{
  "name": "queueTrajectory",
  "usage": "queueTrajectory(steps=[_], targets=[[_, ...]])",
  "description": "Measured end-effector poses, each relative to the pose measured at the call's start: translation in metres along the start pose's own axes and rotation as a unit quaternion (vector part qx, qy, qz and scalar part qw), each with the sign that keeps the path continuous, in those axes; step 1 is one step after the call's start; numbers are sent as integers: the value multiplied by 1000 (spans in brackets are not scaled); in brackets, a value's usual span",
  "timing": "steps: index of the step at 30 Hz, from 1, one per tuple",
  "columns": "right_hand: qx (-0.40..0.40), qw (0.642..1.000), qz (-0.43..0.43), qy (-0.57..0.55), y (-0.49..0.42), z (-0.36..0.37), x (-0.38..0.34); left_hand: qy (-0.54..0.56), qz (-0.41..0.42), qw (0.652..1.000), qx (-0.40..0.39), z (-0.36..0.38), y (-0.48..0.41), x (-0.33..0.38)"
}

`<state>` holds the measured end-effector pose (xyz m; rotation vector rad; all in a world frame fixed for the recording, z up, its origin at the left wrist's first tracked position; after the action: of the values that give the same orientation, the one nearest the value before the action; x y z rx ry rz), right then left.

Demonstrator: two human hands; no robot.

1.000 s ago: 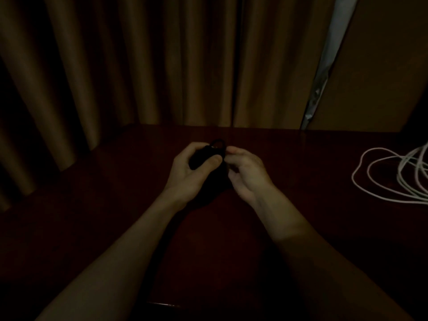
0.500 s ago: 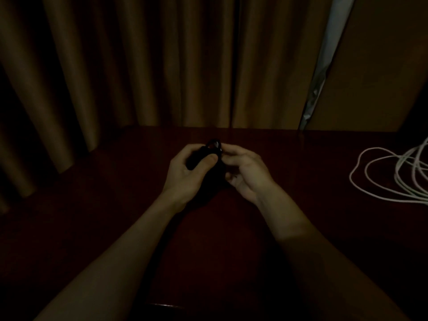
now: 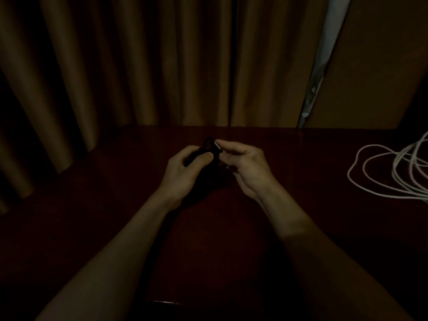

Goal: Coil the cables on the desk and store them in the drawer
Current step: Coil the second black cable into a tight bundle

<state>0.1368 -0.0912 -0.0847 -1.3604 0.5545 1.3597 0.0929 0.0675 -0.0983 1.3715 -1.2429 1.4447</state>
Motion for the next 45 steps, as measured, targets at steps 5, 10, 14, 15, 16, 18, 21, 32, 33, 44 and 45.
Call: queueTrajectory(steps=[5,10,14,15,16,18,21,32,33,44,45], targets=[[-16,998,-10,59,-1,1,0,3,13,1000,-6,-4,2,3],[1,995,-9,96,-5,-2,2,-57,66,996,-14,0,4,0],[1,997,-3,75,-4,-4,3,-48,62,997,-24,0,3,-3],[-1,998,-4,67,-4,-4,2,-43,59,997,-25,0,3,-3],[-2,998,-3,60,-4,-4,2,-36,57,997,-24,0,2,-4],[2,999,-1,44,-3,-2,3,-16,52,998,-19,0,1,-4],[8,1000,1,14,-3,-1,5,-7,50,998,-20,0,1,-3],[-57,998,-8,13,-2,-3,-1,-192,116,974,-26,-9,0,-6],[-63,997,-12,40,-1,-1,0,-222,120,967,-20,-12,0,-6],[20,977,-143,159,-4,-4,2,-297,85,950,-41,-12,-6,-11],[36,980,-149,128,-5,-4,-1,-308,83,947,-45,-11,-5,-10]])
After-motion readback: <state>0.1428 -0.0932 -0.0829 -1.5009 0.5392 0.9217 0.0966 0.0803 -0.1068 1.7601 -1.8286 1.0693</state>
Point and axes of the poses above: each hand's wrist, its own y-axis away from the middle knuckle, its own z-axis out of the palm, x = y × z, the point moved 1 cm from there along -y, towards the middle knuckle, and after that the axes turned 9 degrees about -z, right-handed, at the moved point
